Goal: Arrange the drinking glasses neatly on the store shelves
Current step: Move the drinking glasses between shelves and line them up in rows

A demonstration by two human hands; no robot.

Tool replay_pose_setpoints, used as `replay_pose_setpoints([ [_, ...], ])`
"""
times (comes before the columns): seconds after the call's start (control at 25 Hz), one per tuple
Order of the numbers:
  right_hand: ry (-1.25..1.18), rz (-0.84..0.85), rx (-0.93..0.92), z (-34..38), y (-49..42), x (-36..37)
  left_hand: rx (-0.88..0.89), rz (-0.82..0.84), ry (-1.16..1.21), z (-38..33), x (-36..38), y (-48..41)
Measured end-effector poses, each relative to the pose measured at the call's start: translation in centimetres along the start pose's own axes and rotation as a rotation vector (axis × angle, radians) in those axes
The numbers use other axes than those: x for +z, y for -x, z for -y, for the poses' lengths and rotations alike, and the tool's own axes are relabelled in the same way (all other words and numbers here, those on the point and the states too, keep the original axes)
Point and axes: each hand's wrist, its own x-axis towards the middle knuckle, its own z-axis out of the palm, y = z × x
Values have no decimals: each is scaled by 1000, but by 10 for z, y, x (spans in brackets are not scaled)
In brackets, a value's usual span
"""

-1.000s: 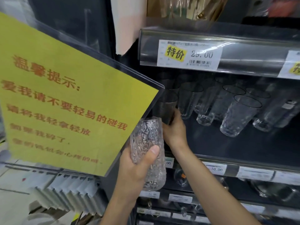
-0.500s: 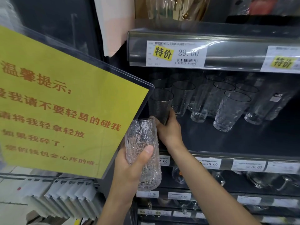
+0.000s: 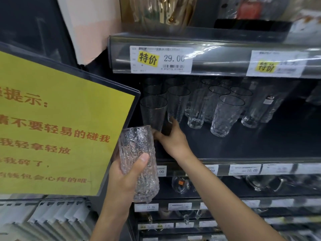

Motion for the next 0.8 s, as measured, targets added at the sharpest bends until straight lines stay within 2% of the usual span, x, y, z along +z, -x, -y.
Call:
replay_pose_setpoints([
  [0.2, 435, 96, -151, -41, 27, -81, -54, -2, -32, 9, 23, 3],
  [0.44, 830, 8, -218, -108, 52, -204, -44, 121, -27, 14, 98, 15],
  [0.52, 970, 3, -186, -124, 52, -237, -52, 134, -31, 19, 131, 18],
  [0.6, 1067, 51, -149, -136, 51, -272, -59, 128, -58, 26, 170, 22],
  [0.8, 1161, 169, -205, -164, 46, -350, -85, 27, -80, 45, 266, 40],
])
